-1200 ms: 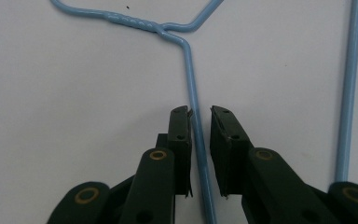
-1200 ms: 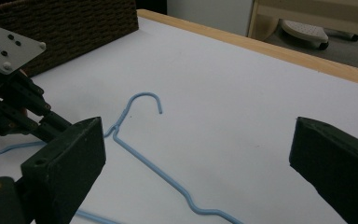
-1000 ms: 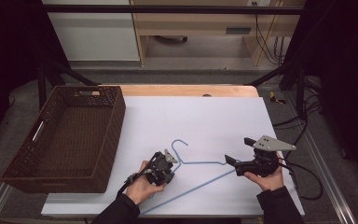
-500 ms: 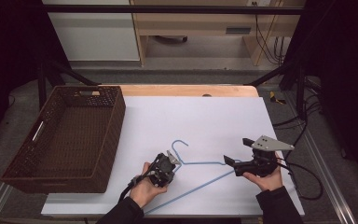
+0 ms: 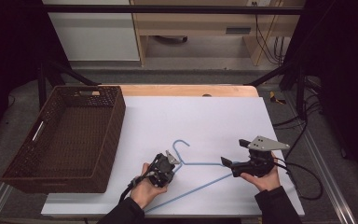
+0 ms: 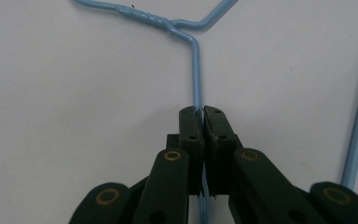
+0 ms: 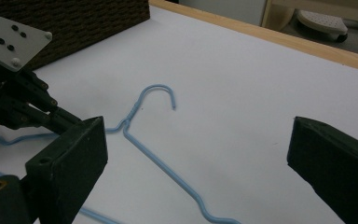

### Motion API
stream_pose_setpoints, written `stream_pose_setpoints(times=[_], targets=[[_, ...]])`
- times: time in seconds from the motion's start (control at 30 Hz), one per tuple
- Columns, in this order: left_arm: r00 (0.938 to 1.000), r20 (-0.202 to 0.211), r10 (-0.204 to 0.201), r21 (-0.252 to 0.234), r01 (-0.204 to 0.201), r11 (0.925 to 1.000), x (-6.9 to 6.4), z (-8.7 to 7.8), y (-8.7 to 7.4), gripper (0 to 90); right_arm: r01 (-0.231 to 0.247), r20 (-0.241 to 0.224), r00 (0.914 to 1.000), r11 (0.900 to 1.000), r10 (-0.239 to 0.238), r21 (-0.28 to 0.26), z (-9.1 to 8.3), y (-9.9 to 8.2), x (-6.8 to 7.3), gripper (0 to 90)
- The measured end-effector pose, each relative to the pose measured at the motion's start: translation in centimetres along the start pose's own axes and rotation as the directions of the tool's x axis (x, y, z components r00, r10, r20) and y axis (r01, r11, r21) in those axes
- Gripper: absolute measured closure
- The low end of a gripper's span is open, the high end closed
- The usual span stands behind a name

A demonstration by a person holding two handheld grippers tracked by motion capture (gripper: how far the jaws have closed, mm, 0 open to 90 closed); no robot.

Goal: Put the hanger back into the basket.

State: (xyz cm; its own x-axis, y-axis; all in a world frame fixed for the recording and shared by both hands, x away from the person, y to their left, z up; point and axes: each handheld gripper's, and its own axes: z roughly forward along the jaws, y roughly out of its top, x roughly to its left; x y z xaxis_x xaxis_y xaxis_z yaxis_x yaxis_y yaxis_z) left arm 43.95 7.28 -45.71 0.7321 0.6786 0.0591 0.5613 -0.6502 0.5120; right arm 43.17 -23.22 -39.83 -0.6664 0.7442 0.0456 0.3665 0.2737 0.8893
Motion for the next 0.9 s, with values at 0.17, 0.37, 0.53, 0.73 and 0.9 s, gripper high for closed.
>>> stream_pose_setpoints(times=[0.17,0.37,0.53,0.73,0.9], targets=[[1.0000,-0.009,0.005,-0.026,-0.005,0.9996,0.1,-0.6,0.1,87.1,0.008,-0.014,0.9999,0.9999,-0.008,0.015,0.3,0.0,0.2,6.1],[0.9997,-0.019,0.013,-0.054,-0.014,0.9985,0.1,-1.6,0.2,87.1,0.026,-0.037,0.9990,0.9988,-0.024,0.042,1.3,0.0,0.7,7.5],[0.9989,-0.040,0.025,-0.087,-0.028,0.9958,-0.2,-2.4,0.2,87.1,0.064,-0.071,0.9957,0.9947,-0.059,0.080,2.8,0.2,1.5,8.8],[0.9981,-0.045,0.042,-0.105,-0.047,0.9934,-0.5,-3.0,0.4,87.1,0.094,-0.098,0.9918,0.9875,-0.082,0.126,4.8,0.5,2.4,11.2],[0.9975,-0.053,0.048,-0.111,-0.053,0.9924,-0.6,-3.4,0.4,87.1,0.110,-0.108,0.9897,0.9826,-0.094,0.150,5.6,0.5,2.7,12.3]])
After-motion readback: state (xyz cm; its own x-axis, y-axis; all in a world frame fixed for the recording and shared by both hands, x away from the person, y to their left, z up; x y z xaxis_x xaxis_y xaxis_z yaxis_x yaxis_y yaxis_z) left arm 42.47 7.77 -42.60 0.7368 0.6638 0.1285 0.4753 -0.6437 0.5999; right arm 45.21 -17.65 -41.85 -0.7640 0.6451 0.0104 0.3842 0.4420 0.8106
